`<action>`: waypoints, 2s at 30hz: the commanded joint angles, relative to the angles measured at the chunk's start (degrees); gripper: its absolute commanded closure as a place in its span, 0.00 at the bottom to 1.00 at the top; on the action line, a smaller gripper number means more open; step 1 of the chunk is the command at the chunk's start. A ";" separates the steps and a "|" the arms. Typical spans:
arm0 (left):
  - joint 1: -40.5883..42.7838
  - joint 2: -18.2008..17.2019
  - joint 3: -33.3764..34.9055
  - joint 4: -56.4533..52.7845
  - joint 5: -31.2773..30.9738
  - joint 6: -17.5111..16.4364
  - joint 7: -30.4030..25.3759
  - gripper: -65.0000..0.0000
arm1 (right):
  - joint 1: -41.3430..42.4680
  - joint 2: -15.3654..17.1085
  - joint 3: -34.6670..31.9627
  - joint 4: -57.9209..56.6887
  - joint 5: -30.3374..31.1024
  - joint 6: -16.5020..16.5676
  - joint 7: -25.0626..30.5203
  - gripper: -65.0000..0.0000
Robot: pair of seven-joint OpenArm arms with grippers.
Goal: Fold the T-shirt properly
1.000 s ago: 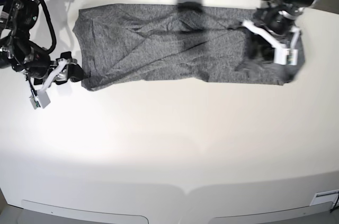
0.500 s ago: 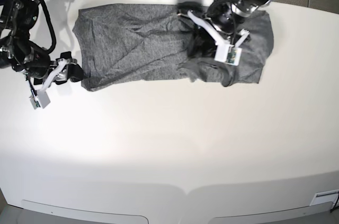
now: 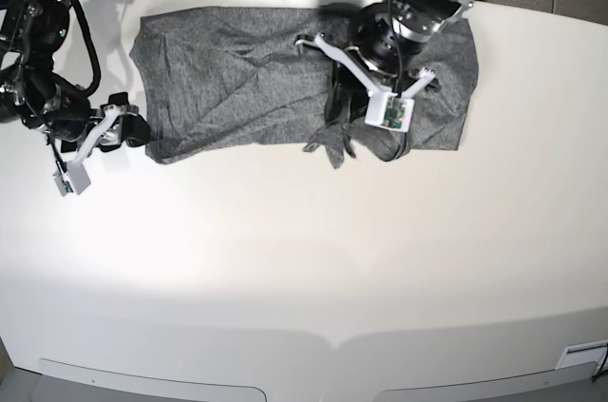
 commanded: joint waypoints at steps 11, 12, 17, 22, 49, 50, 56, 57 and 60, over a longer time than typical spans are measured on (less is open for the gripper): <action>-1.11 0.11 0.04 1.11 3.82 -6.29 -3.85 0.52 | 0.79 0.92 0.28 0.94 1.05 0.45 0.81 0.48; -1.66 0.11 -0.04 1.11 6.49 -6.25 -3.58 0.52 | 0.79 0.92 0.28 0.94 1.07 0.45 0.81 0.48; -5.35 0.13 -3.63 0.83 12.52 -6.21 2.34 0.52 | 0.79 0.92 0.28 0.94 1.07 0.45 0.39 0.48; -9.05 0.11 -7.58 -6.82 12.48 -6.27 3.26 0.52 | 0.79 0.92 0.28 0.94 1.07 0.45 -0.74 0.48; -14.38 0.15 -7.08 -22.45 22.51 -6.43 2.97 0.53 | 0.79 0.94 0.28 0.94 1.07 0.45 -1.07 0.48; -14.45 0.15 -7.08 -22.95 22.51 -6.43 2.97 0.55 | 0.79 0.94 0.28 0.96 1.07 0.45 -1.07 0.48; -14.45 0.15 -7.08 -23.10 22.49 -1.77 2.82 0.76 | 0.79 0.94 0.28 0.94 1.07 0.45 -1.05 0.48; -14.45 0.15 -7.08 -23.10 22.51 -0.26 2.82 0.83 | 0.79 0.94 0.28 0.94 1.09 0.45 -1.05 0.48; -14.12 0.15 -7.08 -22.18 22.18 2.12 2.84 1.00 | 0.79 0.94 0.28 0.94 1.07 0.45 -1.05 0.48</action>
